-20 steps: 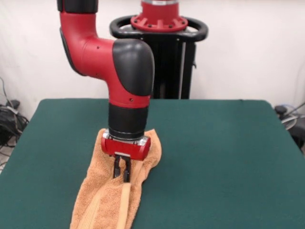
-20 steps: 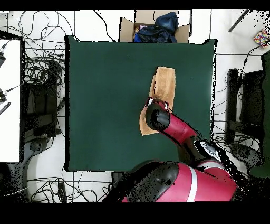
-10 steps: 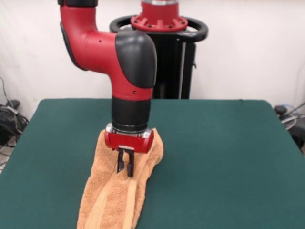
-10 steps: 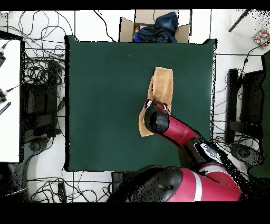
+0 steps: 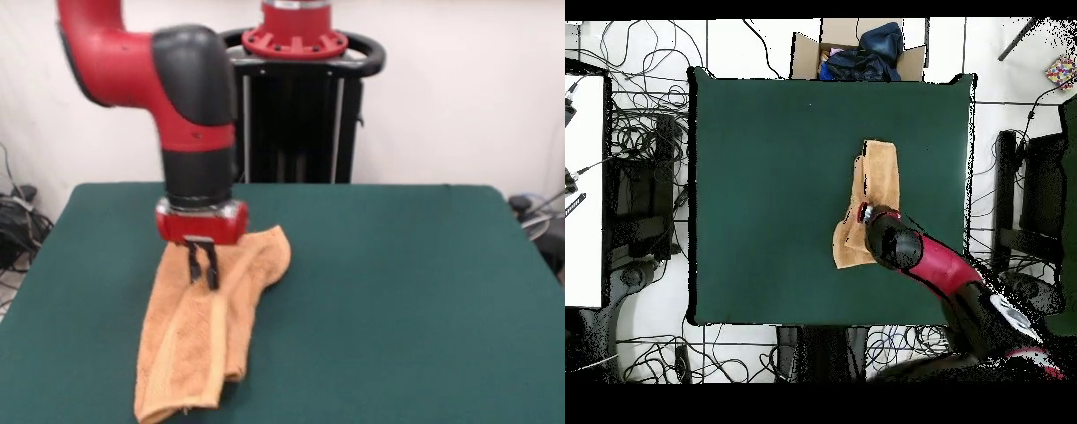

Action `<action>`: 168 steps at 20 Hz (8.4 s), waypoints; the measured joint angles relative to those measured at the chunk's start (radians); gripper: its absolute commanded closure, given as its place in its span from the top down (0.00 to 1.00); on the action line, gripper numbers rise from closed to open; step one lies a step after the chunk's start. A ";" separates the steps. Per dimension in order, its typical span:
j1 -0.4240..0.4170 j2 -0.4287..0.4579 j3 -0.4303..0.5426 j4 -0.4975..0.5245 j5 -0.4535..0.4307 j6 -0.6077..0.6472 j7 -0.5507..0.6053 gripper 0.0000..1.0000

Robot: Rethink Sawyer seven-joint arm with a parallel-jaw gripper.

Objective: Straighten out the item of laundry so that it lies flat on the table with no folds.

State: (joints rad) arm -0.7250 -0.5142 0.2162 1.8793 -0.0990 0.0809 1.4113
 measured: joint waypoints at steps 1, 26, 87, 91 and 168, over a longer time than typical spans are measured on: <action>-0.044 -0.014 0.015 0.000 -0.022 0.054 -0.001 0.00; -0.191 -0.459 0.073 0.005 -0.135 0.595 -0.017 0.00; 0.357 0.098 -0.149 -0.063 0.040 -0.116 0.167 1.00; 0.357 0.099 -0.149 -0.065 0.040 -0.115 0.167 1.00; -0.128 -0.391 0.125 -0.121 -0.272 0.576 0.167 0.00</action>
State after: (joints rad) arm -0.8533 -0.9051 0.3410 1.7588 -0.3713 0.6572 1.5784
